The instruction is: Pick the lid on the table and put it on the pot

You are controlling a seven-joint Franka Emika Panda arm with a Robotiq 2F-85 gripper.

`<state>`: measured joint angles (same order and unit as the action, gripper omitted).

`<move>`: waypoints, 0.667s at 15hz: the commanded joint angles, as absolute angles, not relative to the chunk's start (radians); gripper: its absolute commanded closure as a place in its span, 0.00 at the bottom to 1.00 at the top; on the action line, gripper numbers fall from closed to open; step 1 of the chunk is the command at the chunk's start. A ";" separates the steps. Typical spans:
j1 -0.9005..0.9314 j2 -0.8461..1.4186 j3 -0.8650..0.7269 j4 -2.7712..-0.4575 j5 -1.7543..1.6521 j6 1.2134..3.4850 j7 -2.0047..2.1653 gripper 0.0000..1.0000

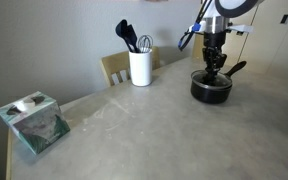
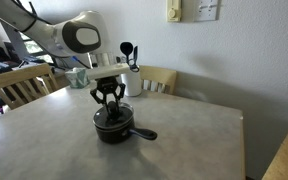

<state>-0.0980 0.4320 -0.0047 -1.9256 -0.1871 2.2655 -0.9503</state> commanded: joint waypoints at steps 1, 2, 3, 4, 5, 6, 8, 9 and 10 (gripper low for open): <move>-0.109 0.421 0.007 -1.958 -0.177 2.268 -0.949 0.85; -0.109 0.418 0.007 -1.962 -0.176 2.266 -0.948 0.85; -0.107 0.414 0.006 -1.969 -0.180 2.268 -0.944 0.85; -0.108 0.410 0.007 -1.976 -0.177 2.268 -0.947 0.85; -0.109 0.405 0.007 -1.986 -0.177 2.266 -0.947 0.85; -0.109 0.401 0.007 -1.994 -0.175 2.254 -0.947 0.85; -0.113 0.395 0.009 -2.008 -0.167 2.249 -0.954 0.85; -0.114 0.395 0.009 -2.010 -0.165 2.250 -0.958 0.85; -0.114 0.396 0.008 -2.009 -0.166 2.255 -0.958 0.85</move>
<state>-0.0983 0.4133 -0.0037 -1.9605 -0.1819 2.2574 -0.9503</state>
